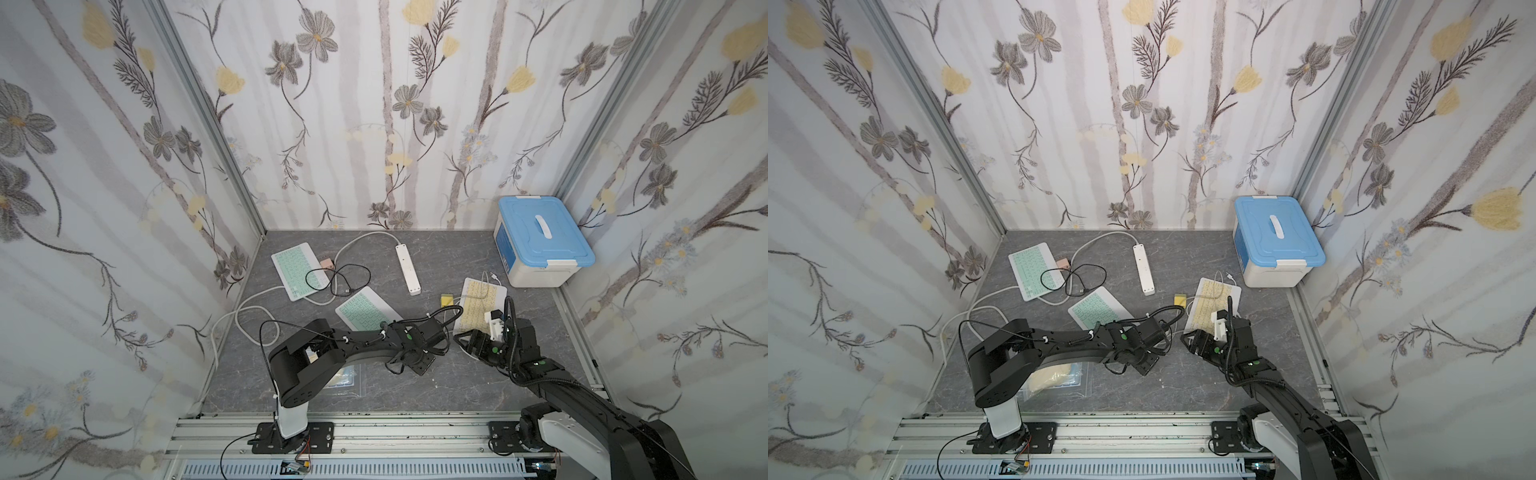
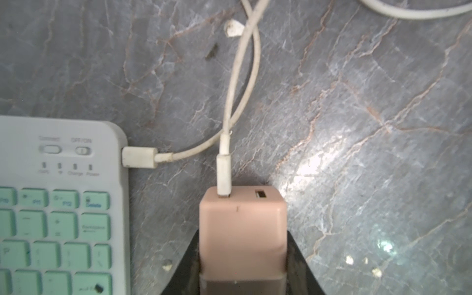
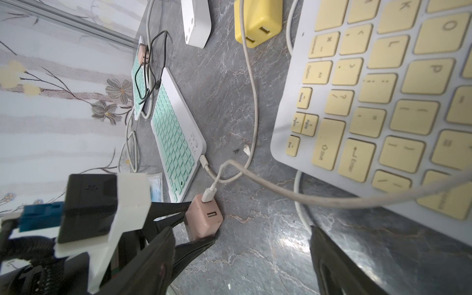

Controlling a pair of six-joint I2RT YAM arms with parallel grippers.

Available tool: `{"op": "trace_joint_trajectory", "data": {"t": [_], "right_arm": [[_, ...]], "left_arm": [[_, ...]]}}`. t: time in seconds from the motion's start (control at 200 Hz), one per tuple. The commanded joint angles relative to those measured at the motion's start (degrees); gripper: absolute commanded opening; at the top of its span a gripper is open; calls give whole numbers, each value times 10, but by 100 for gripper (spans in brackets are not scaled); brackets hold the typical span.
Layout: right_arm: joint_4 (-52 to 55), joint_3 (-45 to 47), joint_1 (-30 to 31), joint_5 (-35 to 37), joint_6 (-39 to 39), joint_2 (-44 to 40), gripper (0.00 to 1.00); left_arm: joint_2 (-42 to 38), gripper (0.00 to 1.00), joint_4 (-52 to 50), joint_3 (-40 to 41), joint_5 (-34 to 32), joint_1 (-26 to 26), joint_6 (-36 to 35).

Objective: Unplug the wireless keyboard
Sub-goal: Pick up the plug from the center of the board.

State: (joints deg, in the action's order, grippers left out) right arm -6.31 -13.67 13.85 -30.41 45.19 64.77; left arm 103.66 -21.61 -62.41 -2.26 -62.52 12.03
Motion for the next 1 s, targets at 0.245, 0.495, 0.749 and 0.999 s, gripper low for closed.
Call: {"op": "trace_joint_trajectory", "data": {"t": [0.245,0.495,0.749,0.999], "right_arm": [[-126,-11,10,-99,48,-74,79],[-147,-50,51,-80,11,-106,73],[-246,-64,96,-90,72,-39,68],[-278,-79,112,-103,65,-17,51]], "left_arm": [[-168,0,92,58,-40,0,-117],[-241,0,91,60,-6,1,-179],[-260,0,111,64,13,1,-166],[-263,0,80,45,82,10,-157]]}}
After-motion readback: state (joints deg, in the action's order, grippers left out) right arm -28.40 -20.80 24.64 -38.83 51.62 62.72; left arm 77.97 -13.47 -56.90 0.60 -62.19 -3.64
